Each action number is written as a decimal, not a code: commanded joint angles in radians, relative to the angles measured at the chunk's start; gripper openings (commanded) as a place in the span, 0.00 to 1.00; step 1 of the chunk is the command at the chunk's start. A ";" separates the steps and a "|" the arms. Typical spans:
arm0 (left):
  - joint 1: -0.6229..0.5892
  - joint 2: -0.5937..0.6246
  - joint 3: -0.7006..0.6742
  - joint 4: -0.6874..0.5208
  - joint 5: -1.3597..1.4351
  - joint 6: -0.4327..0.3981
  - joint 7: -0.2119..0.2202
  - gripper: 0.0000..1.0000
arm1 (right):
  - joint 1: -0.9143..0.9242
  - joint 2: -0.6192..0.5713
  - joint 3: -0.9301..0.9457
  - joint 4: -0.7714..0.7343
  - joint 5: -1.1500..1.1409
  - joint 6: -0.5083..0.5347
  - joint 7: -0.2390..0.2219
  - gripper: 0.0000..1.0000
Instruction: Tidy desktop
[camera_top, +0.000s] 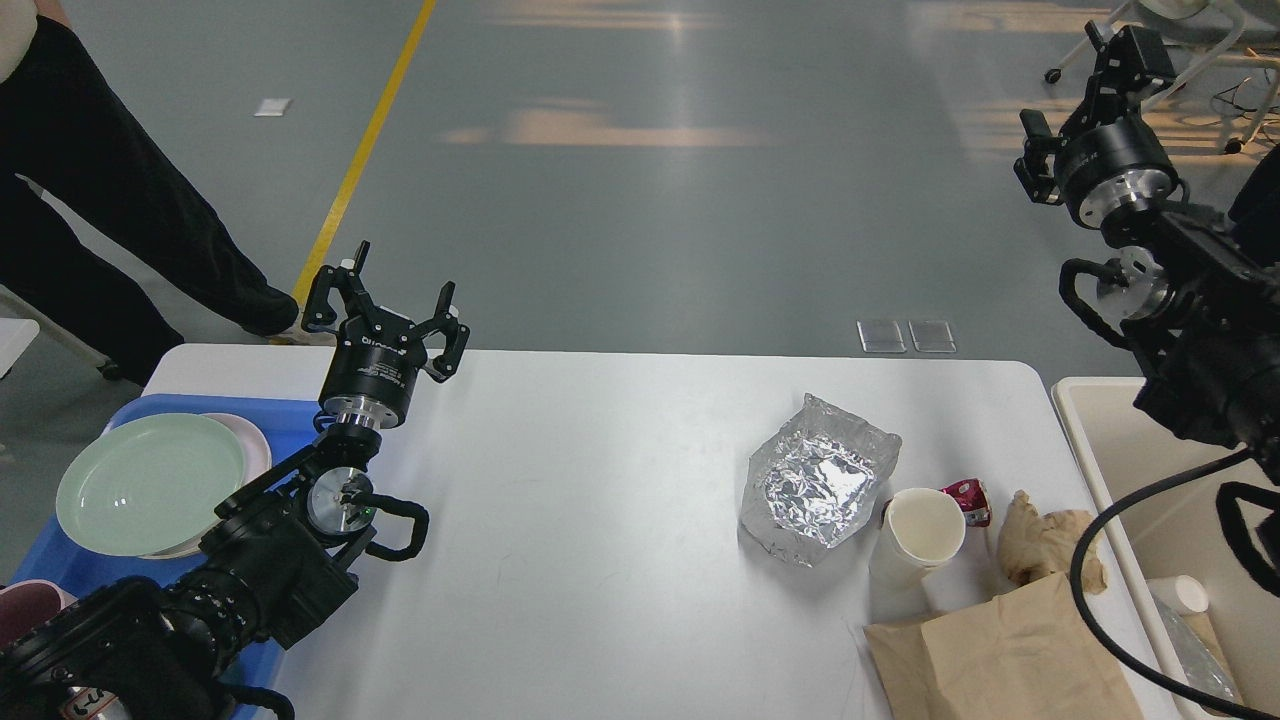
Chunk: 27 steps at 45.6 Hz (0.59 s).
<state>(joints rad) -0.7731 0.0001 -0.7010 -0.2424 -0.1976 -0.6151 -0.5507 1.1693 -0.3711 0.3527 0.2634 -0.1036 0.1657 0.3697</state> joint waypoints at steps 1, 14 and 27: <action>0.000 0.000 0.000 0.000 0.000 0.000 0.000 0.96 | 0.110 -0.103 -0.325 0.019 -0.001 0.012 0.000 1.00; 0.000 0.000 0.000 0.000 0.000 0.000 0.000 0.96 | 0.306 -0.198 -0.748 0.128 -0.002 0.084 0.000 1.00; 0.000 0.000 0.000 0.000 0.000 0.000 0.000 0.96 | 0.601 -0.167 -1.294 0.324 -0.015 0.087 0.000 1.00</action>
<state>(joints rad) -0.7729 0.0000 -0.7010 -0.2424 -0.1980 -0.6151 -0.5507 1.6527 -0.5627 -0.7196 0.4994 -0.1072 0.2487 0.3697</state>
